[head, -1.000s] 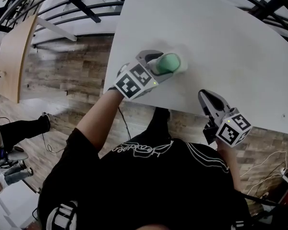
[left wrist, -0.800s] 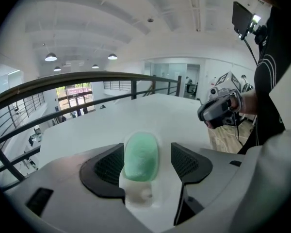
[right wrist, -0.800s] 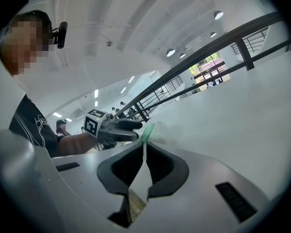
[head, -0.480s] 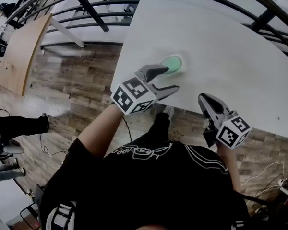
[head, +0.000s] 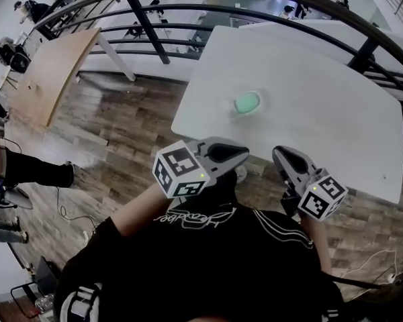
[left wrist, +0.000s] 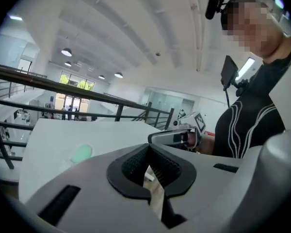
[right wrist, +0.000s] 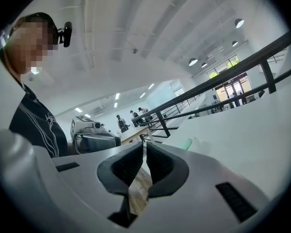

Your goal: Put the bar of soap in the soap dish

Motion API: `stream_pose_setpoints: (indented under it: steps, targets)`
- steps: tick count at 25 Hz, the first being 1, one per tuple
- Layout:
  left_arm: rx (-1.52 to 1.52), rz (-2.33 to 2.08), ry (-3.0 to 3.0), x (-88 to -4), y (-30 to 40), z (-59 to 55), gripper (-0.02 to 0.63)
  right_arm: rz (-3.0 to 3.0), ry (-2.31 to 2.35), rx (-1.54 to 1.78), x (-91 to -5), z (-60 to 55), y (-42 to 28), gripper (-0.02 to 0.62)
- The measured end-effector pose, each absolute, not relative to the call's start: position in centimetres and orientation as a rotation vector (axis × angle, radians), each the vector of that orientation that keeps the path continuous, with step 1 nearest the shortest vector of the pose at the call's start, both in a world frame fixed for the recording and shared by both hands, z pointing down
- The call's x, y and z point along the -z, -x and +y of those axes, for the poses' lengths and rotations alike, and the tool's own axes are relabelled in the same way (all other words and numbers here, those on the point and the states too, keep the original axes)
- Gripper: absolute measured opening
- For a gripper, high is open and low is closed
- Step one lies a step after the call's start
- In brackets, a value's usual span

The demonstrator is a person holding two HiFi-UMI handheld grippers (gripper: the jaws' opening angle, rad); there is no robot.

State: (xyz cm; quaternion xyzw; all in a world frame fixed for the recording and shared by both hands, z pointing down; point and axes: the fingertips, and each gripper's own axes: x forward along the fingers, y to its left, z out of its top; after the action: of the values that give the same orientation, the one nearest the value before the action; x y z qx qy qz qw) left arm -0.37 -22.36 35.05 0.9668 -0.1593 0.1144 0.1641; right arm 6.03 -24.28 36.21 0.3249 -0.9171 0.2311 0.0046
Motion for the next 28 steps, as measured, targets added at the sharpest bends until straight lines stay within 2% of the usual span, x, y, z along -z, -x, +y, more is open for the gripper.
stream_pose_setpoints:
  steps: [15,28]
  targets:
    - [-0.270,-0.440,-2.775,-33.7,1.1,-20.4,0.008,-2.893,-0.944,-0.625,-34.5,-20.0,-1.8,0.026]
    - [-0.297,-0.395,-2.738,-32.9,8.1,-14.2,0.008,-2.890,-1.012,-0.688,-33.1,-13.8,5.6,0.026]
